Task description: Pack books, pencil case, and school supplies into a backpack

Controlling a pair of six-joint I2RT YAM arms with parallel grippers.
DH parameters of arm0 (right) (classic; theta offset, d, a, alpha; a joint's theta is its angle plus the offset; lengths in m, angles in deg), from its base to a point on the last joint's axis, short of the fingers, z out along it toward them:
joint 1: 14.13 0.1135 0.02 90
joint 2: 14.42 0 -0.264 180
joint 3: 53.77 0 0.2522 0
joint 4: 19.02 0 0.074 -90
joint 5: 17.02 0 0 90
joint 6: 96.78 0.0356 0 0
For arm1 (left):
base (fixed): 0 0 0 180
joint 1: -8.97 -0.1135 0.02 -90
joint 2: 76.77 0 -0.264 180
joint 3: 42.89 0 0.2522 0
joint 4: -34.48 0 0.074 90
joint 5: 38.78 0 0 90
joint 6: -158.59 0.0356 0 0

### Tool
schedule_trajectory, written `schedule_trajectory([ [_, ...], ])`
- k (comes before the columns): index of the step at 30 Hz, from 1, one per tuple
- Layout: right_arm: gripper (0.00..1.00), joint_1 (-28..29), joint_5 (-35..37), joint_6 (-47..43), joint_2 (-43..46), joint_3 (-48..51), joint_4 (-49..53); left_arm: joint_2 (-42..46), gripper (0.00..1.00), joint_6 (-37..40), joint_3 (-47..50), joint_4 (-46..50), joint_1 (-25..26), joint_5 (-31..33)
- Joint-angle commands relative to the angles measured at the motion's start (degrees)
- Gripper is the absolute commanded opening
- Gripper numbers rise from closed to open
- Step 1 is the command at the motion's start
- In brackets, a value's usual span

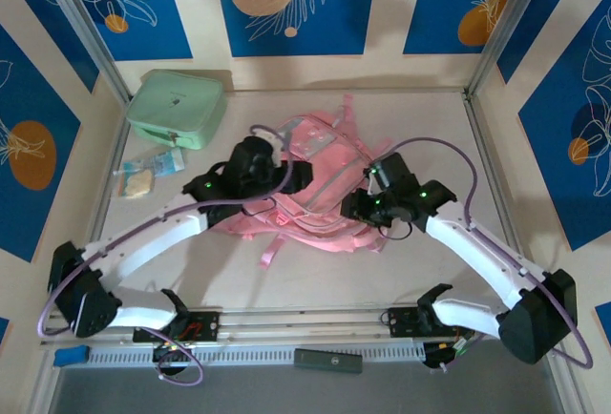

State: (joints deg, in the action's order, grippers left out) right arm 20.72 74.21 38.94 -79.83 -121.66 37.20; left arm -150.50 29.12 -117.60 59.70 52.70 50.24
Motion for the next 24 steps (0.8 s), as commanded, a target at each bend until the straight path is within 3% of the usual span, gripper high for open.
schedule_trajectory([
  [1,0.40,6.5,12.8,6.3,-3.5,-4.0,5.9,-0.4,0.52,-9.9,8.0,-7.8,-4.4,-4.8],
  [5,0.49,14.3,17.2,10.4,-10.5,-8.2,3.9,-2.9,0.52,-16.7,14.9,-18.7,-9.0,-9.4],
  [8,0.50,17.5,19.7,13.2,-15.3,-11.6,3.1,-6.5,0.52,-17.0,14.0,-20.3,-9.5,-10.9],
  [18,0.43,18.8,20.0,25.1,-20.2,-9.6,-7.2,-15.3,0.45,-21.1,13.2,-26.7,-9.2,-13.1],
  [24,0.39,19.1,20.1,30.7,-22.9,-9.2,-9.5,-15.7,0.28,-24.1,14.7,-28.7,-8.5,-12.3],
])
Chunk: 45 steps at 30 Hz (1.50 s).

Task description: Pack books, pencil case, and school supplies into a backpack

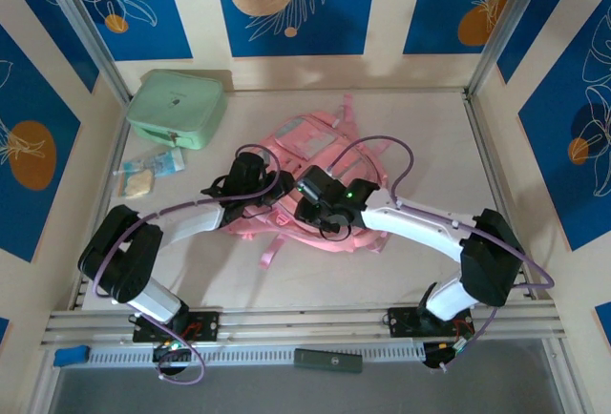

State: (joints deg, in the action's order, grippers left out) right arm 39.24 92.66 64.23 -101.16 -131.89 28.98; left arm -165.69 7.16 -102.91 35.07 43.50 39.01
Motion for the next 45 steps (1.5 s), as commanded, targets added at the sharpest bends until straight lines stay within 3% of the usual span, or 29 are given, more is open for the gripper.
schedule_trajectory([
  [1,0.38,0.7,1.4,6.3,-2.0,1.4,-2.2,-0.5,0.25,-2.6,0.4,-4.4,0.8,-1.1],
  [4,0.38,1.8,3.1,8.3,-2.8,1.0,-3.4,-0.3,0.14,-3.8,1.1,-4.8,1.2,-1.0],
  [11,0.37,2.4,8.8,13.7,-5.8,-0.3,-2.1,0.0,0.01,-4.1,2.0,-3.7,1.6,-0.3],
  [24,0.28,2.9,13.6,13.2,-12.3,-6.0,1.1,1.0,0.00,-4.3,1.9,-3.0,1.8,0.0],
  [30,0.16,3.2,15.2,11.8,-11.2,-5.7,3.9,2.3,0.00,-2.6,1.4,0.3,1.8,2.1],
  [41,0.05,3.8,14.1,-1.7,-2.4,1.0,10.3,1.7,0.00,5.3,-3.8,10.8,-3.4,5.7],
  [45,0.01,2.8,13.2,-8.5,2.3,5.1,10.7,0.0,0.00,9.0,-6.5,12.8,-6.4,3.3],
])
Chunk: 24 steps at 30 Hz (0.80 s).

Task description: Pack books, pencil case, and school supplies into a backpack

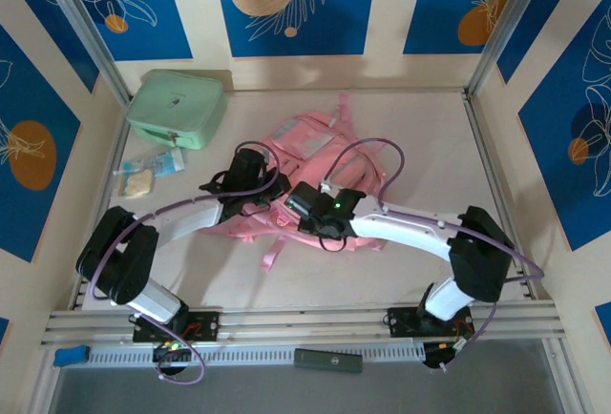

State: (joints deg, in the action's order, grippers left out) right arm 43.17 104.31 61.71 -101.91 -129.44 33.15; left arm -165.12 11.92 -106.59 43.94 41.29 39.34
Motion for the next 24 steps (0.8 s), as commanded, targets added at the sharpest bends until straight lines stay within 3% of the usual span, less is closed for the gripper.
schedule_trajectory([
  [1,0.00,-2.0,1.4,-6.6,4.6,3.9,7.0,-1.0,0.00,5.6,-3.7,4.3,-4.8,2.3],
  [6,0.00,-9.2,-5.2,-10.9,12.0,8.6,3.2,-3.4,0.00,11.8,-8.8,7.3,-6.7,0.7],
  [11,0.00,-9.9,-9.0,-16.6,13.8,9.0,-2.4,-8.8,0.00,16.9,-17.0,9.6,-7.4,-4.1],
  [13,0.00,-9.4,-10.6,-19.0,12.8,8.3,-4.3,-10.1,0.06,18.2,-19.1,9.8,-7.6,-6.0],
  [16,0.00,-9.0,-11.3,-21.1,11.1,7.2,-4.4,-9.4,0.24,19.4,-19.5,11.0,-8.2,-7.2],
  [19,0.00,-10.2,-12.6,-22.0,11.1,7.5,-5.3,-5.9,0.31,18.2,-16.0,12.4,-8.5,-4.9],
  [22,0.16,-12.2,-19.2,-24.3,10.8,8.6,-10.6,-1.6,0.36,13.4,-10.9,11.8,-8.5,-4.3],
  [24,0.20,-13.5,-20.5,-24.2,10.0,8.3,-11.9,1.6,0.38,8.2,-5.3,6.2,-8.3,-6.1],
])
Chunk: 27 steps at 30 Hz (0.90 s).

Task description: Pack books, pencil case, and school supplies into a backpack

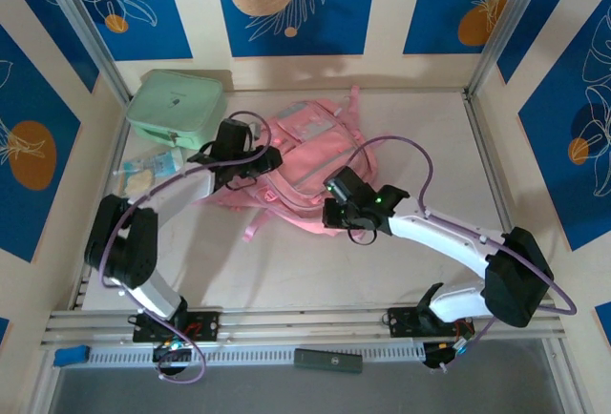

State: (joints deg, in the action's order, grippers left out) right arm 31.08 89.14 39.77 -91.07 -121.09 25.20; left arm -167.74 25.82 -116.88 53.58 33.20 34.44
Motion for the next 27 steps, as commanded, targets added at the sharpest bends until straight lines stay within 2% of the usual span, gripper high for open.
schedule_trajectory([
  [1,0.21,-2.3,-5.5,-2.3,-1.4,-0.5,-4.0,6.2,0.39,-9.2,7.8,-5.6,0.2,-1.1],
  [6,0.24,-4.9,-7.3,-4.2,-4.9,-2.6,-4.3,12.8,0.42,-21.1,17.4,-12.2,6.4,4.7],
  [10,0.24,-6.4,-9.6,-4.6,-5.5,-2.4,-6.2,13.1,0.45,-26.1,17.3,-13.6,11.3,8.9],
  [14,0.25,-6.6,-9.1,-5.0,-5.5,-2.6,-6.4,11.2,0.48,-30.6,16.1,-13.4,16.0,15.5],
  [20,0.25,-7.4,-9.2,-4.1,-5.5,-2.4,-6.1,6.7,0.46,-34.6,15.0,-16.6,19.9,20.0],
  [23,0.25,-7.6,-9.3,-4.2,-5.3,-2.1,-6.6,4.5,0.41,-36.3,13.7,-16.6,20.3,21.4],
  [27,0.25,-7.2,-8.6,-4.5,-5.3,-1.9,-6.6,3.1,0.39,-37.2,12.0,-15.6,20.2,24.3],
])
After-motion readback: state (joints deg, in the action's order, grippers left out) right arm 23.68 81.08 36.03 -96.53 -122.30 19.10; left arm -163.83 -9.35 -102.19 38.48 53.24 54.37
